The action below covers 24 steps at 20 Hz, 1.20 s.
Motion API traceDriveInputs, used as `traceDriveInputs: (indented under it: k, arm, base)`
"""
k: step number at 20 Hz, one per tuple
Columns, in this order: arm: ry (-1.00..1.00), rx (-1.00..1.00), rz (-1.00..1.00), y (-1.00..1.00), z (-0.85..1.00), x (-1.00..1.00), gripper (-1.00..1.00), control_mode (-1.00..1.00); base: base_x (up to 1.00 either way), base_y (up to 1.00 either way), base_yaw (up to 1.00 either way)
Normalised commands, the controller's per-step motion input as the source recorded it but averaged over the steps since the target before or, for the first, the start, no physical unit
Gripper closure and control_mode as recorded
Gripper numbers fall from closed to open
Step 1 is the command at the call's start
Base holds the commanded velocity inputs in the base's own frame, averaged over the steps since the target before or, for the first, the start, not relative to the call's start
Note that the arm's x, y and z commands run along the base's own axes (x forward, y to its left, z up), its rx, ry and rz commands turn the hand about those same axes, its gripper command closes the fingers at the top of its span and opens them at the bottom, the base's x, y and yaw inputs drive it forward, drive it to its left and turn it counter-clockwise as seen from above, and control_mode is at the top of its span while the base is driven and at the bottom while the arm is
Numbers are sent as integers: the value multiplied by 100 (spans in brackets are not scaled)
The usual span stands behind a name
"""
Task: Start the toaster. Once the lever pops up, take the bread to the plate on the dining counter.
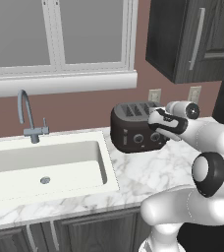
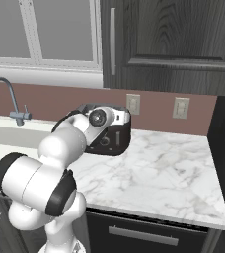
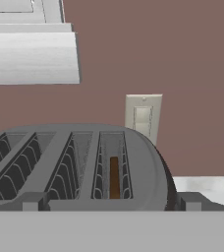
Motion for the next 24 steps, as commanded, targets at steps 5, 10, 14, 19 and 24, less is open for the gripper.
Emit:
traceDriveInputs:
  k: [5, 10, 14, 19, 24]
  arm:
    - [0, 0, 0, 0, 0, 0, -100, -100]
    - [0, 0, 0, 0, 0, 0, -100, -100]
    - [0, 0, 0, 0, 0, 0, -100, -100]
    - [0, 0, 0, 0, 0, 0, -100, -100]
    - [0, 0, 0, 0, 0, 0, -100, -100]
  base:
    - [0, 0, 0]
    - [0, 0, 0]
    - [0, 0, 0]
    - [0, 0, 0]
    - [0, 0, 0]
